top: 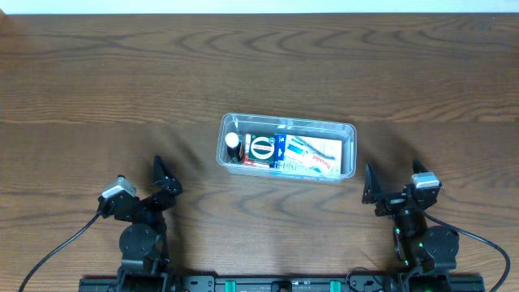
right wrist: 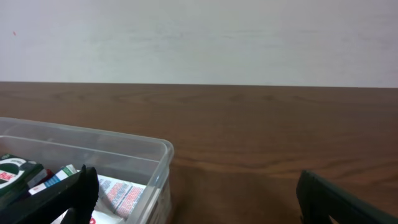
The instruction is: Pack container
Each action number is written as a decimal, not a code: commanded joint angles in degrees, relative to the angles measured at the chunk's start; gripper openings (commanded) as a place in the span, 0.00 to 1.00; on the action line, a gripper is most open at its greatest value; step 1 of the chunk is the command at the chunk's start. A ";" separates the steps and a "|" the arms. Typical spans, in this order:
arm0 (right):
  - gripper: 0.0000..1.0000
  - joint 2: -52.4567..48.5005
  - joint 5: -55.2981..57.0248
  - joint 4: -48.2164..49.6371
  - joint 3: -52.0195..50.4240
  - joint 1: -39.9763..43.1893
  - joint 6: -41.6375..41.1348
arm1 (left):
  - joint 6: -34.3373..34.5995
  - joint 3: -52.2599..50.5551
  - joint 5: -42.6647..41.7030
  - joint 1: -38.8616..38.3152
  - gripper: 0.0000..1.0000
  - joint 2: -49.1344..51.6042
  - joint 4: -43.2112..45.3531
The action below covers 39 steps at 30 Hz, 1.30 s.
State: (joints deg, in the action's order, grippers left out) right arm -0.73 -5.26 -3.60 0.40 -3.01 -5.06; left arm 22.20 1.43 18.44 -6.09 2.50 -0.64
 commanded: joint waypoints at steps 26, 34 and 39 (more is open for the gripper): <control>0.99 0.42 4.37 -0.63 -0.09 0.59 0.85 | -0.96 -1.20 1.36 0.28 0.98 -0.42 -1.92; 0.99 0.42 4.37 -0.63 -0.09 0.59 0.85 | -0.96 -1.20 1.36 0.28 0.98 -0.42 -1.92; 0.98 0.42 4.37 -0.63 -0.09 0.59 0.85 | -0.96 -1.20 1.36 0.28 0.98 -0.42 -1.92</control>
State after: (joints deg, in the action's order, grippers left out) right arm -0.73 -1.48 -3.88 0.40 -3.01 -4.95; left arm 22.20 1.43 18.44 -6.09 2.50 -0.64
